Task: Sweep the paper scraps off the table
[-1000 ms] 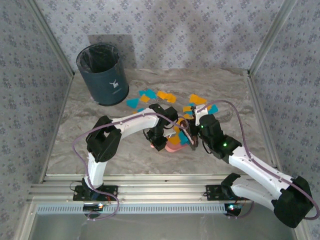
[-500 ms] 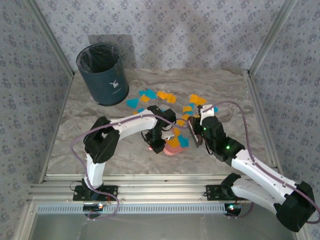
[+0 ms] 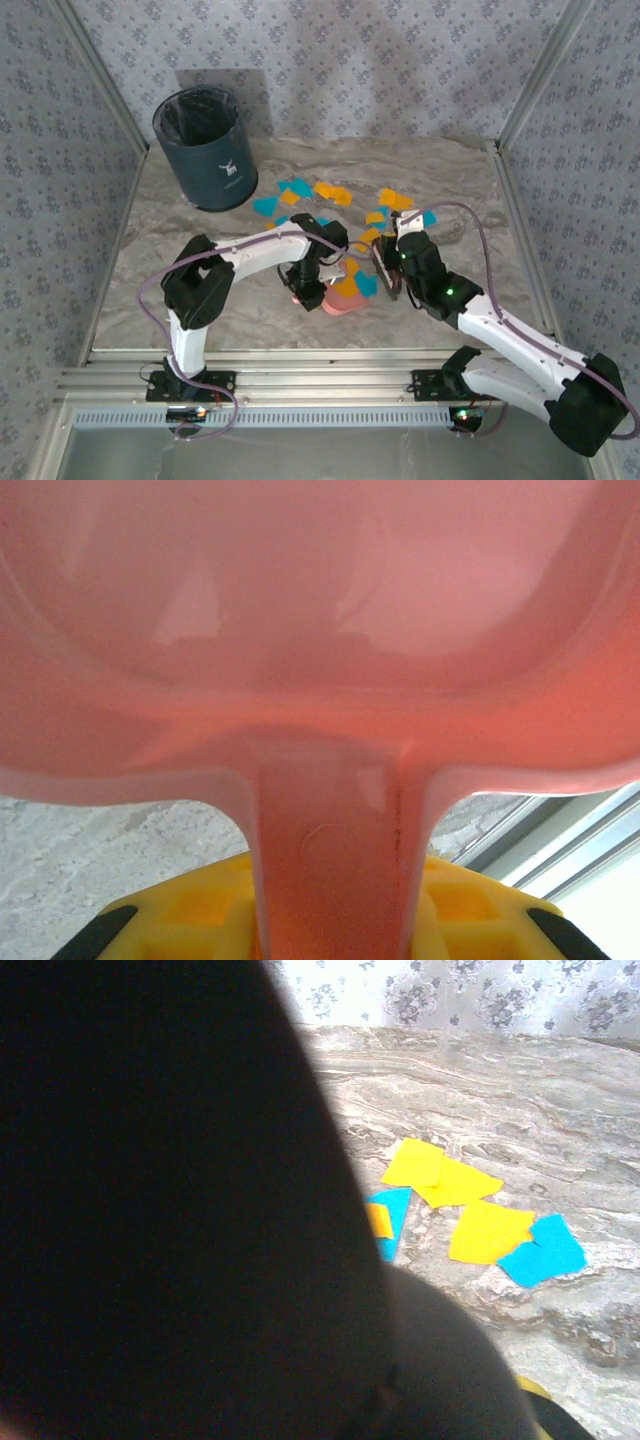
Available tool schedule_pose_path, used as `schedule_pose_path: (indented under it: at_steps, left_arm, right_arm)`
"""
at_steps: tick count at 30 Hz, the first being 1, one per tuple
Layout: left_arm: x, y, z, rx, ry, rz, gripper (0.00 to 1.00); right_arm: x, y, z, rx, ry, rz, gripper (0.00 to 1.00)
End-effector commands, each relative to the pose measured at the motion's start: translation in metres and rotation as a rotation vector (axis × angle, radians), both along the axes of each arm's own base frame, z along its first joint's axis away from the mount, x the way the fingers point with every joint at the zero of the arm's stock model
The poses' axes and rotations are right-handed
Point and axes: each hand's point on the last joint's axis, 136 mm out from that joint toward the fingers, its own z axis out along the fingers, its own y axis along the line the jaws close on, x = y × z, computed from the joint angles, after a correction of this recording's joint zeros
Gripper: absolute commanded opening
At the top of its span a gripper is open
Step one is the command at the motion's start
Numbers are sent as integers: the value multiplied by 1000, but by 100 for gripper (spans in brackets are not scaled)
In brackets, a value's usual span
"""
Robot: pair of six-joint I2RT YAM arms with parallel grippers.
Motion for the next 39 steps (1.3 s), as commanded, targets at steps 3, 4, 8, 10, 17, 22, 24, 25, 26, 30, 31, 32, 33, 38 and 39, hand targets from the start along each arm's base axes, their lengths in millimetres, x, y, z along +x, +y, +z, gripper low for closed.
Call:
schedule_pose_path:
  at_steps: [3,4,8,10,17,22,24,25,26,30,31,32,33,38,39]
  left_arm:
    - [-15,16,5,41,44,-22,0]
    - [-14,17,4,46,43,-23,0]
    - [-13,19,-2,66,38,-13,0]
    - [-11,19,-5,72,29,-5,0]
    - [2,13,-14,82,-9,38,0]
    - [13,8,-15,69,-44,78,0]
    - [17,7,-15,64,-55,94,0]
    - [18,7,-15,63,-60,99,0]
    - [21,7,-14,62,-70,104,0]
    - [24,7,-14,57,-78,119,0]
    - [24,7,-14,58,-81,122,0]
    - [25,8,-13,60,-86,130,0]
    - [26,8,-13,57,-85,135,0]
    - [28,14,-13,77,-102,139,0]
    - [28,16,-13,81,-105,137,0]
  right_arm:
    - [0,17,-9,50,40,47,0]
    - [0,20,-9,60,41,54,0]
    - [0,29,-9,87,49,88,0]
    - [0,35,-8,106,52,110,0]
    - [-3,54,-2,154,70,181,0]
    - [-7,62,2,158,76,214,0]
    - [-9,65,5,156,78,228,0]
    - [-10,66,7,155,76,237,0]
    - [-11,67,9,150,75,243,0]
    - [-14,64,15,112,59,236,0]
    - [-14,63,16,102,55,232,0]
    - [-14,62,18,92,50,226,0]
    - [-14,60,18,80,45,218,0]
    - [-12,44,28,58,1,146,0]
    - [-12,42,30,61,-10,139,0]
